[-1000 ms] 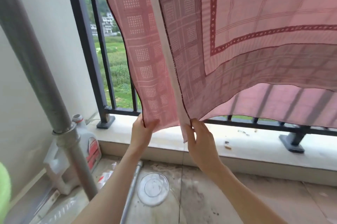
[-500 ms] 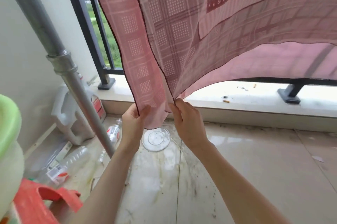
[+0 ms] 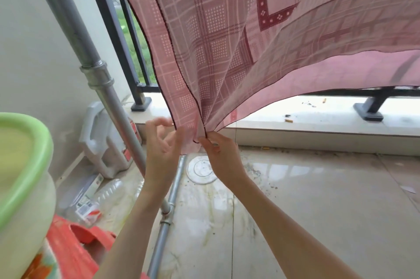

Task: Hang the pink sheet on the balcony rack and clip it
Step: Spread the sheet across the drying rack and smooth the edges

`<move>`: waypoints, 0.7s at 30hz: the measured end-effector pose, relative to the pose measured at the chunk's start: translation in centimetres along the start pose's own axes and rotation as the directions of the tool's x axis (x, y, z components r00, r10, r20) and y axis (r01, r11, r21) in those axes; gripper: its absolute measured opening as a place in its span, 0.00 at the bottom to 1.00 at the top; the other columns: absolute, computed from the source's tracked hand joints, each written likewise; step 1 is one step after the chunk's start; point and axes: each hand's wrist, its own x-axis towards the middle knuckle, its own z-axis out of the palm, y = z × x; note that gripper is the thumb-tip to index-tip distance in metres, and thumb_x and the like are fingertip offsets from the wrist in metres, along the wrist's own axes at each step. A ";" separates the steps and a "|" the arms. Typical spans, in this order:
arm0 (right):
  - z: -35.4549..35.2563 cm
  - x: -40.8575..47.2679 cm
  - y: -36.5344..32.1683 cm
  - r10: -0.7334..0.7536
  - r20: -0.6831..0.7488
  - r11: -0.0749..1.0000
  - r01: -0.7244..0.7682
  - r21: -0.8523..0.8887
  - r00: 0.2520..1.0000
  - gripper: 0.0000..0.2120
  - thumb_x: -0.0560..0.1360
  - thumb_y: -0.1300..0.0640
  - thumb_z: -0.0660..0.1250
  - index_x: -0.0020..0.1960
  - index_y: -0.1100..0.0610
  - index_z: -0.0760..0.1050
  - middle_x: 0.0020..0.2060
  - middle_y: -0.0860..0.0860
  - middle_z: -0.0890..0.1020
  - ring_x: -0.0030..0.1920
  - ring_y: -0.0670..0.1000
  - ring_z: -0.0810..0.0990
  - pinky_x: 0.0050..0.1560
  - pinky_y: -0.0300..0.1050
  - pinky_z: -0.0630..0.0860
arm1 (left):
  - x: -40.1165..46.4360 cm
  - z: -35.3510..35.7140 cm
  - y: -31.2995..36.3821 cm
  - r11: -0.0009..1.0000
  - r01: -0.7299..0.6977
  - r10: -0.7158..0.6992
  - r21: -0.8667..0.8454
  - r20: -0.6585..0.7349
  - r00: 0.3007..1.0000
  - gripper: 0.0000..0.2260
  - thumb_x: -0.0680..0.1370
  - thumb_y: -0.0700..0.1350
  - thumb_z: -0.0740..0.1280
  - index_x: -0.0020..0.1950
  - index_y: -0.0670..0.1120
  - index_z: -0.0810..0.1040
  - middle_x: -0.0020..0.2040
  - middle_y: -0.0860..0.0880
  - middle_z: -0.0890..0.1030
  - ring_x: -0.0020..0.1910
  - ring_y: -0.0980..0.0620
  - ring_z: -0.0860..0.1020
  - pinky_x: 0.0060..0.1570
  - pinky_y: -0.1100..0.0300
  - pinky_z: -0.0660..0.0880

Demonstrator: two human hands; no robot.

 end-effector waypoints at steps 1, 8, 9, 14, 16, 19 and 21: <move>-0.1 -0.1 -0.1 0.000 -0.023 1.000 0.000 0.021 1.000 0.09 0.77 0.57 0.63 0.48 0.59 0.81 0.40 0.53 0.84 0.40 0.52 0.80 0.48 0.50 0.76 | 0.0 0.1 0.0 0.996 -0.065 0.063 0.058 0.038 0.997 0.09 0.77 0.37 0.63 0.48 0.49 0.65 0.41 0.47 0.77 0.33 0.61 0.79 0.33 0.73 0.72; -0.5 -0.2 0.2 -0.084 -0.074 0.996 0.081 -0.046 0.994 0.07 0.75 0.59 0.65 0.48 0.59 0.82 0.45 0.54 0.85 0.45 0.54 0.82 0.51 0.53 0.77 | 2.2 2.6 -0.3 0.881 -0.050 0.027 0.471 0.056 0.998 0.08 0.74 0.48 0.68 0.41 0.44 0.74 0.36 0.50 0.76 0.35 0.52 0.74 0.36 0.73 0.68; -0.7 -0.3 0.2 -0.081 -0.066 0.997 0.081 -0.012 0.995 0.07 0.75 0.59 0.66 0.48 0.59 0.82 0.44 0.53 0.85 0.45 0.54 0.82 0.51 0.52 0.78 | 2.4 3.0 -0.2 0.870 -0.040 0.040 0.491 0.009 0.999 0.12 0.75 0.47 0.66 0.34 0.45 0.71 0.30 0.51 0.72 0.30 0.53 0.70 0.32 0.71 0.66; -3.0 0.0 2.0 0.178 -0.139 0.965 -0.146 0.217 0.974 0.09 0.74 0.52 0.67 0.47 0.57 0.80 0.40 0.49 0.84 0.43 0.47 0.82 0.52 0.52 0.79 | 1.7 2.3 -0.4 0.909 0.026 0.002 0.417 -0.067 0.998 0.18 0.76 0.42 0.66 0.27 0.48 0.65 0.23 0.52 0.64 0.24 0.56 0.62 0.27 0.66 0.60; -4.3 0.7 2.9 0.350 -0.100 0.878 -0.289 0.382 0.931 0.22 0.72 0.43 0.67 0.55 0.60 0.76 0.48 0.53 0.83 0.50 0.51 0.81 0.53 0.53 0.79 | 0.8 1.2 -0.4 0.916 0.022 0.007 0.401 -0.069 0.998 0.15 0.76 0.41 0.65 0.29 0.47 0.68 0.24 0.53 0.65 0.24 0.58 0.64 0.26 0.69 0.61; -4.8 0.8 3.4 0.512 0.112 0.602 -0.449 0.660 0.851 0.25 0.73 0.43 0.66 0.63 0.57 0.69 0.57 0.49 0.76 0.58 0.51 0.75 0.58 0.52 0.74 | -0.2 -0.1 -0.4 0.946 0.081 -0.050 0.315 -0.105 0.993 0.11 0.77 0.41 0.64 0.34 0.45 0.73 0.25 0.55 0.68 0.24 0.61 0.64 0.26 0.70 0.61; -4.7 0.9 3.5 0.525 0.147 0.478 -0.434 0.764 0.838 0.17 0.74 0.47 0.66 0.58 0.55 0.72 0.53 0.48 0.78 0.57 0.52 0.76 0.60 0.53 0.74 | -0.7 -1.0 -1.0 0.966 0.121 -0.096 0.230 -0.116 0.989 0.10 0.77 0.43 0.64 0.36 0.44 0.75 0.28 0.54 0.70 0.27 0.61 0.64 0.30 0.68 0.62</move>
